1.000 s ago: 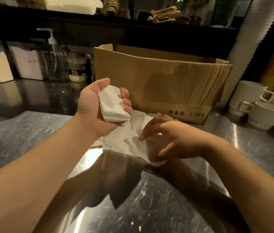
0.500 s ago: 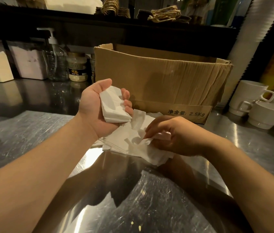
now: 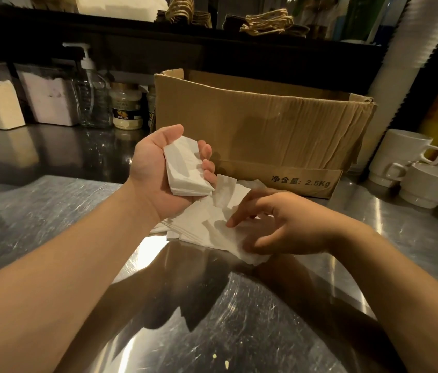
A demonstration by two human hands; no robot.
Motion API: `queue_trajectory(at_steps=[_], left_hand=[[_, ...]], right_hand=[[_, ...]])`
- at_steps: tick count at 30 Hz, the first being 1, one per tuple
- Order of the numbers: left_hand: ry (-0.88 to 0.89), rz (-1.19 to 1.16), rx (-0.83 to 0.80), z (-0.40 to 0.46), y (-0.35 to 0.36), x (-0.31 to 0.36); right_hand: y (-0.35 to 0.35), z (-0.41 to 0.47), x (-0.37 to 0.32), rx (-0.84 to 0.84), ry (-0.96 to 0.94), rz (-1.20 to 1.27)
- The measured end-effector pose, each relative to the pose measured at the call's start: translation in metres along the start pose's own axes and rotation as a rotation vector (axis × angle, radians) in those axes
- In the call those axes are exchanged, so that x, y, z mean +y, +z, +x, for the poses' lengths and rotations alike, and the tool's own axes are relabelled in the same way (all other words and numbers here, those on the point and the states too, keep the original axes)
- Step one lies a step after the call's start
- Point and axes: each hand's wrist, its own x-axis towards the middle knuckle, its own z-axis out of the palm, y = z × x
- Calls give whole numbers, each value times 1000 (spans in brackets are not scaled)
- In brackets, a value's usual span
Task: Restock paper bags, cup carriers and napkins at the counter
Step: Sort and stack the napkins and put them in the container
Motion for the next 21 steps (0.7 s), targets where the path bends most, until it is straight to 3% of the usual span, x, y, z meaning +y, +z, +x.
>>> queue_trajectory(at_steps=[7, 21], left_hand=[[-9, -3, 1, 0, -1, 0], [-20, 13, 26, 2, -2, -2]], right_hand=[[0, -1, -4, -24, -4, -53], [9, 5, 3, 251, -162, -161]])
